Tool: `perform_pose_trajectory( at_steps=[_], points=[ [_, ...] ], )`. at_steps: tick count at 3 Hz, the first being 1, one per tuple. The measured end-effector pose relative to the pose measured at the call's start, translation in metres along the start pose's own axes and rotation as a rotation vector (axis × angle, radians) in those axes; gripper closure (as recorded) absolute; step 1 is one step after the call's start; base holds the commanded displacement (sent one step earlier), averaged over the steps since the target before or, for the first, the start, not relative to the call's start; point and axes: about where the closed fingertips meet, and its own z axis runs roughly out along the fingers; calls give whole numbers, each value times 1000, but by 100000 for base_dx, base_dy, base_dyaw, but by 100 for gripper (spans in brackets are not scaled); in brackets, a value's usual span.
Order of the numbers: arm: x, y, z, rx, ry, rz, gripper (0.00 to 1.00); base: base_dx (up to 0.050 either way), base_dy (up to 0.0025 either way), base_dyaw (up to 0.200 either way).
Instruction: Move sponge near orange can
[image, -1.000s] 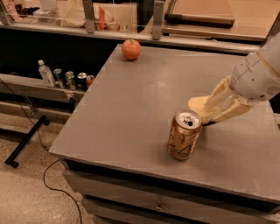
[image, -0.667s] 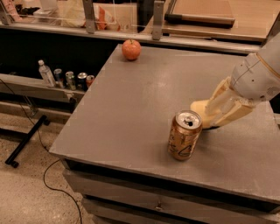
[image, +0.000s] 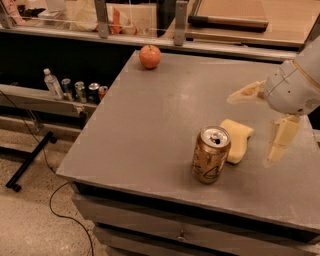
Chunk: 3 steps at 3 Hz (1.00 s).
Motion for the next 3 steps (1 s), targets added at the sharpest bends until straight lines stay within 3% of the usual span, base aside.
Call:
perform_pose_trajectory(
  at_steps=[3],
  points=[
    [25, -13, -34, 45, 48, 19, 0, 0, 0, 0]
  ],
)
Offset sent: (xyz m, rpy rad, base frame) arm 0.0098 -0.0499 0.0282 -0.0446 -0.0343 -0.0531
